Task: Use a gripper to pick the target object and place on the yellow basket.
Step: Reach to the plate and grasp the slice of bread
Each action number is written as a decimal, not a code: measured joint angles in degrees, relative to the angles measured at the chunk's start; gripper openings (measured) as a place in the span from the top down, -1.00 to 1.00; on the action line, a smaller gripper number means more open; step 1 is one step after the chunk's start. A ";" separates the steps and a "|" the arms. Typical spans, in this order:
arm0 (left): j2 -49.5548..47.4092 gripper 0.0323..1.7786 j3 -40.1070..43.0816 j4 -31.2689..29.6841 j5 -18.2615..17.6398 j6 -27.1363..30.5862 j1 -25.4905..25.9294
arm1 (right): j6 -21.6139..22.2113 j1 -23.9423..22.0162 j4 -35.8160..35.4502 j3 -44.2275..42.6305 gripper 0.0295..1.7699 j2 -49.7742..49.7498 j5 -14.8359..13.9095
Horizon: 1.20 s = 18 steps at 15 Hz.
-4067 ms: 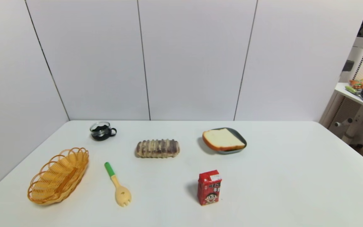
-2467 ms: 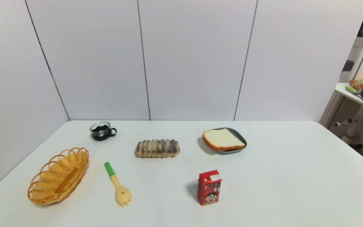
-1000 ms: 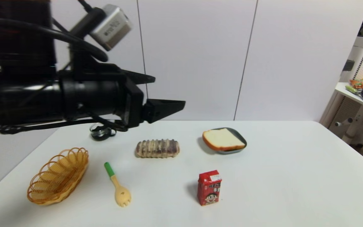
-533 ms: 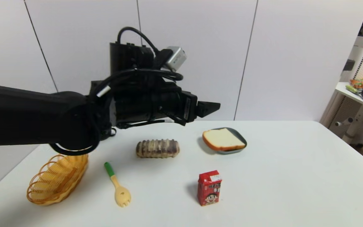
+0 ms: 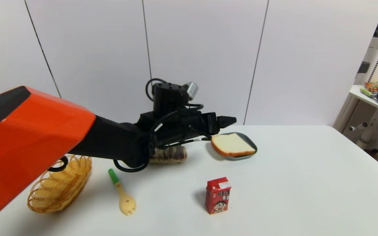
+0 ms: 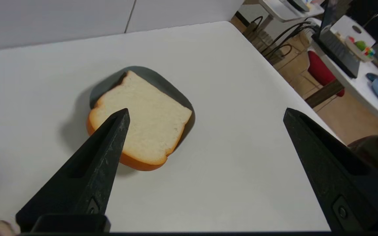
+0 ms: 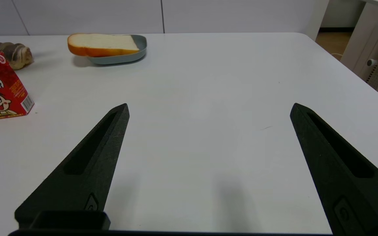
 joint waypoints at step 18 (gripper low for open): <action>13.84 -0.90 -4.66 -0.90 -0.60 -6.42 1.44 | 0.02 0.00 0.00 0.00 -0.91 0.00 -0.05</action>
